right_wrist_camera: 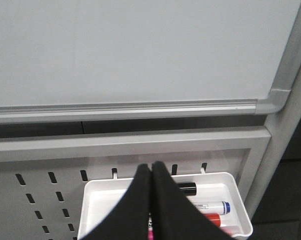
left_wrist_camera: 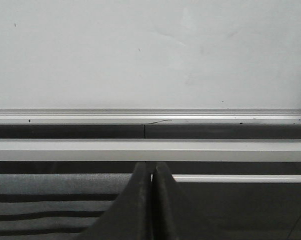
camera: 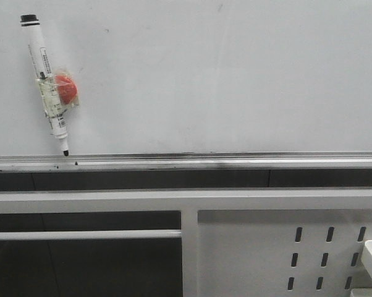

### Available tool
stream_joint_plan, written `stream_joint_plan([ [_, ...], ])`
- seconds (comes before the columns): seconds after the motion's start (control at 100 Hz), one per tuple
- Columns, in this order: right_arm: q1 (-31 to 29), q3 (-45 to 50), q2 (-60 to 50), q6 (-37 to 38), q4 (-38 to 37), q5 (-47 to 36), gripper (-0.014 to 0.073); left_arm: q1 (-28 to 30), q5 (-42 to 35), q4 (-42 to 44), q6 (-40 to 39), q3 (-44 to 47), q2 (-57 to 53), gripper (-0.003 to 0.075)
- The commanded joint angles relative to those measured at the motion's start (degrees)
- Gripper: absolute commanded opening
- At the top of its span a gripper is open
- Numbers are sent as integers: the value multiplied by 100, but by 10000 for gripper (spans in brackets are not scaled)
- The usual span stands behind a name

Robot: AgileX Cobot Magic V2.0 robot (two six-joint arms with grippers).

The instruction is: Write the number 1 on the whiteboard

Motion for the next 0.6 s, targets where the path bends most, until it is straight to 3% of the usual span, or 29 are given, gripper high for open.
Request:
stream_joint_plan([
  [0.0,-39,85,-106,-61,-106,-112,-69,9,-305,-74,-34,196,-129,-20],
  [0.59,-39,85,-106,-61,-106,-112,-69,9,-305,-22,-34,196,-129,-20],
])
